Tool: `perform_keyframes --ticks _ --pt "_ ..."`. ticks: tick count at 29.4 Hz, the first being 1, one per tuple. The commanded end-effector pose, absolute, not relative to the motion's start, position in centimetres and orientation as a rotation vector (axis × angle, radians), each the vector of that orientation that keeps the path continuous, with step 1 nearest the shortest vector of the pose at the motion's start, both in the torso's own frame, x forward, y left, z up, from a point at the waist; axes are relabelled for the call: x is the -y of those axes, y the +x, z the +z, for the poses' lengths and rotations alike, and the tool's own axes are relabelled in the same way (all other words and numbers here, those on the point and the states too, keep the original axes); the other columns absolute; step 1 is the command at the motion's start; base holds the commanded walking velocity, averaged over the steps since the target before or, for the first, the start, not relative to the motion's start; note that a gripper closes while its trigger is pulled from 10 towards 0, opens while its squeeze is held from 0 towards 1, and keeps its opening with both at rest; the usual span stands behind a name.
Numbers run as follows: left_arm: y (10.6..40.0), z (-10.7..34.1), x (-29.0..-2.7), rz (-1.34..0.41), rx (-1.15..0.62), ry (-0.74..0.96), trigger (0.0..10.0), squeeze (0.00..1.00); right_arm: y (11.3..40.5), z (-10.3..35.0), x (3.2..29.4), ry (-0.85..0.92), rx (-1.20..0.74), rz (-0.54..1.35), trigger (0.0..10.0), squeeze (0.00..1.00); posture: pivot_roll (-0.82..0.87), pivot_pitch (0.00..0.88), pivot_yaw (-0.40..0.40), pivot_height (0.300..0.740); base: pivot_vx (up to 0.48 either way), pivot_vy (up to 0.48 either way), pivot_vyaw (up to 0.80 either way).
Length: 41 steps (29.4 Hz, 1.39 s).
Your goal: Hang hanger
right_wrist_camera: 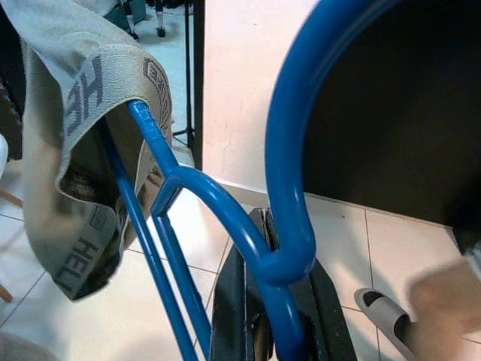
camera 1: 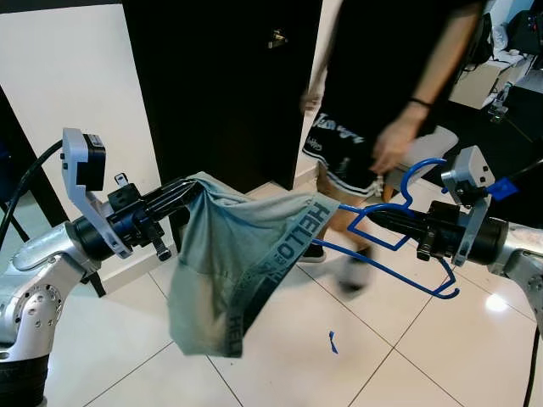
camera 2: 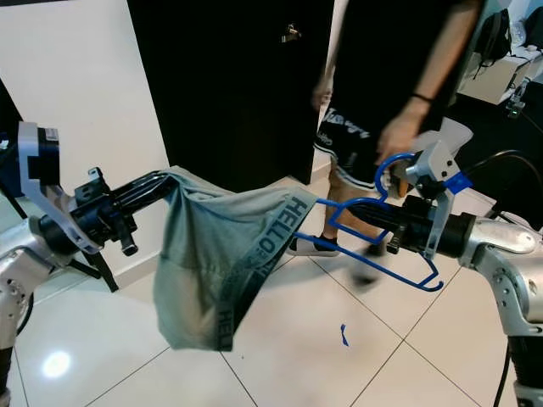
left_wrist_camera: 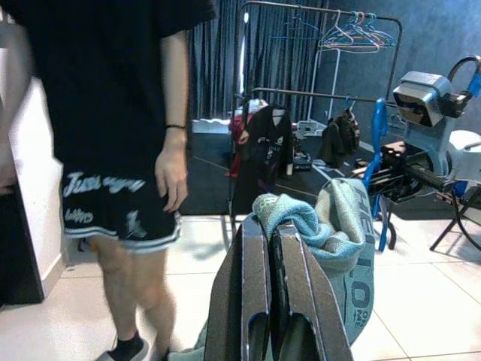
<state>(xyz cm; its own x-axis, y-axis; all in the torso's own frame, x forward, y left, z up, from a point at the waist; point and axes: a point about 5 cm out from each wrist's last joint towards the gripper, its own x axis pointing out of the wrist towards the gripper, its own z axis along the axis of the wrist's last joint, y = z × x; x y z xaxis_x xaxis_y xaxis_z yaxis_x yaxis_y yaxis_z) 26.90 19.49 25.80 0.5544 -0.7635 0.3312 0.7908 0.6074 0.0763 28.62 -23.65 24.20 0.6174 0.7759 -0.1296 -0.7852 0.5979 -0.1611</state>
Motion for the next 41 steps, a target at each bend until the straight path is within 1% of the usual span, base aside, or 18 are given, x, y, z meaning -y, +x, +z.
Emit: perform_keyframes --ticks 1,7,13,15,16,18,19,23,24,25,26,27,28,29,31,37,38,41 --pt "26.7 25.7 -19.1 -0.943 0.351 -0.101 0.0 0.0 28.6 24.1 24.0 -0.222 -0.058 0.892 10.0 0.0 0.0 0.0 -0.054 0.74 0.0 0.0 0.0" --pt "26.8 25.6 -18.9 -0.948 0.354 -0.116 0.0 0.0 28.5 24.1 23.9 -0.233 -0.065 0.899 10.0 0.0 0.01 0.0 -0.054 0.74 0.0 0.0 0.0" --pt "26.9 25.9 -18.2 -0.954 0.378 -0.155 0.0 0.0 28.3 23.4 23.7 -0.273 -0.111 0.915 10.0 0.0 0.01 0.0 -0.054 0.74 0.0 0.0 0.0" --pt "27.1 26.0 -17.7 -0.956 0.389 -0.177 0.0 0.0 28.3 23.2 23.8 -0.281 -0.118 0.915 10.0 0.0 0.01 0.0 -0.053 0.74 0.0 0.0 0.0" --pt "27.2 26.0 -16.9 -0.966 0.4 -0.205 0.0 0.0 28.4 23.5 23.8 -0.275 -0.104 0.907 10.0 0.0 0.01 0.0 -0.053 0.74 0.0 0.0 0.0" --pt "27.2 26.0 -16.9 -0.966 0.4 -0.205 0.0 0.0 28.4 23.5 23.8 -0.275 -0.104 0.907 10.0 0.0 0.01 0.0 -0.053 0.74 0.0 0.0 0.0" --pt "27.3 26.1 -16.2 -0.977 0.405 -0.222 0.0 0.0 28.4 23.7 23.9 -0.269 -0.088 0.901 10.0 0.0 0.0 0.0 -0.052 0.74 0.0 0.0 0.0" --pt "27.3 26.1 -16.2 -0.977 0.405 -0.222 0.0 0.0 28.4 23.7 23.9 -0.269 -0.088 0.901 10.0 0.0 0.0 0.0 -0.052 0.74 0.0 0.0 0.0" --pt "27.3 26.1 -15.6 -0.992 0.409 -0.242 0.0 0.0 28.5 23.9 23.9 -0.262 -0.066 0.892 10.0 0.0 0.01 0.0 -0.051 0.74 0.0 0.0 0.0" --pt "27.3 26.1 -15.6 -0.992 0.409 -0.242 0.0 0.0 28.5 23.9 23.9 -0.262 -0.066 0.892 10.0 0.0 0.01 0.0 -0.051 0.74 0.0 0.0 0.0" --pt "27.1 25.9 -14.7 -1.031 0.398 -0.251 0.0 0.0 28.7 24.6 23.8 -0.239 -0.014 0.871 10.0 0.0 0.01 0.0 -0.048 0.74 0.0 0.0 0.0" --pt "27.1 25.9 -14.7 -1.031 0.398 -0.251 0.0 0.0 28.7 24.6 23.8 -0.239 -0.014 0.871 10.0 0.0 0.01 0.0 -0.048 0.74 0.0 0.0 0.0" --pt "26.9 25.6 -13.9 -1.07 0.382 -0.251 0.0 0.0 28.9 25.1 23.7 -0.215 0.032 0.861 10.0 0.0 0.01 0.0 -0.047 0.74 0.0 0.0 0.0" --pt "26.9 25.6 -13.9 -1.07 0.382 -0.251 0.0 0.0 28.9 25.1 23.7 -0.215 0.032 0.861 10.0 0.0 0.01 0.0 -0.047 0.74 0.0 0.0 0.0" --pt "26.6 25.2 -12.9 -1.108 0.359 -0.248 0.0 0.0 28.9 25.7 23.3 -0.183 0.083 0.876 10.0 0.0 0.01 0.0 -0.047 0.74 0.0 0.0 0.0" --pt "26.7 25.1 -12.8 -1.107 0.354 -0.241 0.0 0.0 28.7 25.7 23.1 -0.173 0.092 0.895 10.0 0.0 0.01 0.0 -0.048 0.74 0.0 0.0 0.0" --pt "26.9 24.8 -12.8 -1.09 0.338 -0.225 0.0 0.0 28.5 26.1 22.8 -0.139 0.123 0.921 10.0 0.0 0.01 0.0 -0.045 0.74 0.0 0.0 0.0" --pt "27.5 24.5 -13.0 -1.047 0.32 -0.199 0.0 0.0 28.1 25.7 22.3 -0.134 0.1 0.966 10.0 0.0 0.01 0.0 -0.044 0.74 0.0 0.0 0.0"
